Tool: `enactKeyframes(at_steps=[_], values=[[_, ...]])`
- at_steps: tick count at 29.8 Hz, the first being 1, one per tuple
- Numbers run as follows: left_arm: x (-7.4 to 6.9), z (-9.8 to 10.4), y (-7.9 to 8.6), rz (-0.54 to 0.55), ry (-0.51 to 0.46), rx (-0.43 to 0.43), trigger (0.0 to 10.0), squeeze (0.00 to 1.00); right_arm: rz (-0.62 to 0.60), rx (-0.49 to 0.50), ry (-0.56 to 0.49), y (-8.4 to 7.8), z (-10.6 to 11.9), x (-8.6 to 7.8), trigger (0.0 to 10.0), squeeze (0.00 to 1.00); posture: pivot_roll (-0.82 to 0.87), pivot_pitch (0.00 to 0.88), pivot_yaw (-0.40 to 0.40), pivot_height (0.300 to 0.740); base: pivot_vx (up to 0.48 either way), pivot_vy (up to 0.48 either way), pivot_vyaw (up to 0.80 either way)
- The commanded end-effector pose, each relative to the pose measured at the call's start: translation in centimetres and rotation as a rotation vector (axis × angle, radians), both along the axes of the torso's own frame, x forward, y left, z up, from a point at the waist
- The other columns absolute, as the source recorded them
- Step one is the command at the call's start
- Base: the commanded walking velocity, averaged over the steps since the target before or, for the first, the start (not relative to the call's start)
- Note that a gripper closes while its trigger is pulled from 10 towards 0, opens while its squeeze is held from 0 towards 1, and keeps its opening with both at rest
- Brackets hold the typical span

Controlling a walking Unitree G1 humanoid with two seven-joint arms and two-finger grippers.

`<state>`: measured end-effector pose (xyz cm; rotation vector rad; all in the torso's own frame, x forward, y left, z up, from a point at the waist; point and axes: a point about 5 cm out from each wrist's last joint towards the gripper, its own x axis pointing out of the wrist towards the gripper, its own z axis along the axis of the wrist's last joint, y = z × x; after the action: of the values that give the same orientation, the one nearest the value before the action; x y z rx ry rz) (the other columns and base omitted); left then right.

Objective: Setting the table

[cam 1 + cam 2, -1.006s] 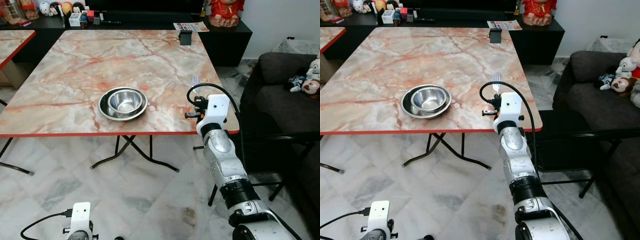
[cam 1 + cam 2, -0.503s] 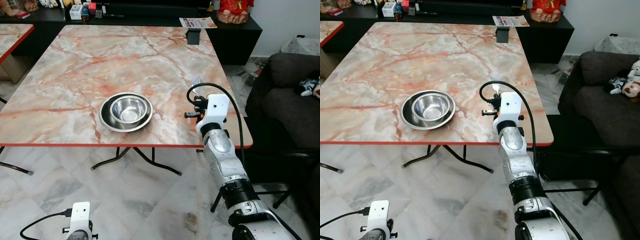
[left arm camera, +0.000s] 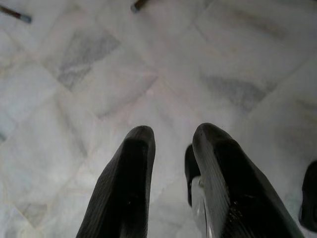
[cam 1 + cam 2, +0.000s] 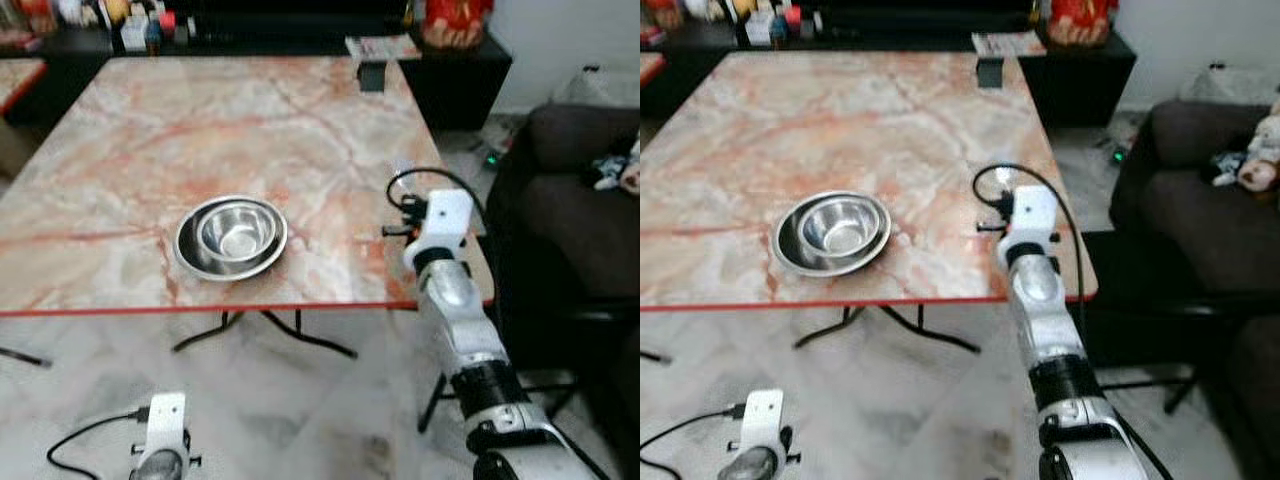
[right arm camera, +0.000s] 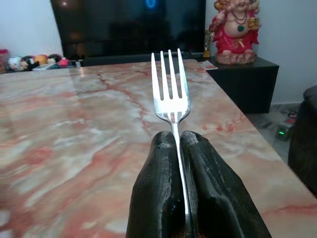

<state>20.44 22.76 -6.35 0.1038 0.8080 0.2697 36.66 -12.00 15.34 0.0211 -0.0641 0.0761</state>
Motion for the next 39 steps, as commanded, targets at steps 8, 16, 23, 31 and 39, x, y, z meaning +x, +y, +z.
enactKeyframes(at_steps=[8,16,23,31,39], values=[[-0.99,-0.52,0.39,0.031,0.042,-0.006,10.0,0.0,0.015,0.001,-0.006,0.51,0.29,0.0,10.0,0.0,0.01,0.139,-0.034,0.74,0.0,0.339,0.0],[-0.91,-0.47,0.43,0.025,0.041,0.003,10.0,0.0,0.015,0.003,-0.007,0.54,0.32,0.0,10.0,0.0,0.01,0.137,-0.033,0.74,0.0,0.249,0.0],[-0.69,-0.35,0.38,0.003,0.034,0.01,10.0,0.0,0.01,0.005,-0.005,0.48,0.27,0.01,10.0,0.0,0.01,0.137,-0.029,0.74,0.0,0.0,0.0],[-0.41,-0.21,0.26,-0.01,0.026,0.014,10.0,0.0,-0.001,0.017,-0.008,0.29,0.33,0.08,10.0,0.0,0.01,0.134,-0.027,0.74,0.218,0.0,0.0],[-0.37,-0.22,0.28,-0.004,0.033,0.009,10.0,0.0,-0.022,0.016,-0.002,-0.13,0.24,0.13,10.0,0.0,0.01,0.135,-0.024,0.74,0.156,0.164,0.0]])
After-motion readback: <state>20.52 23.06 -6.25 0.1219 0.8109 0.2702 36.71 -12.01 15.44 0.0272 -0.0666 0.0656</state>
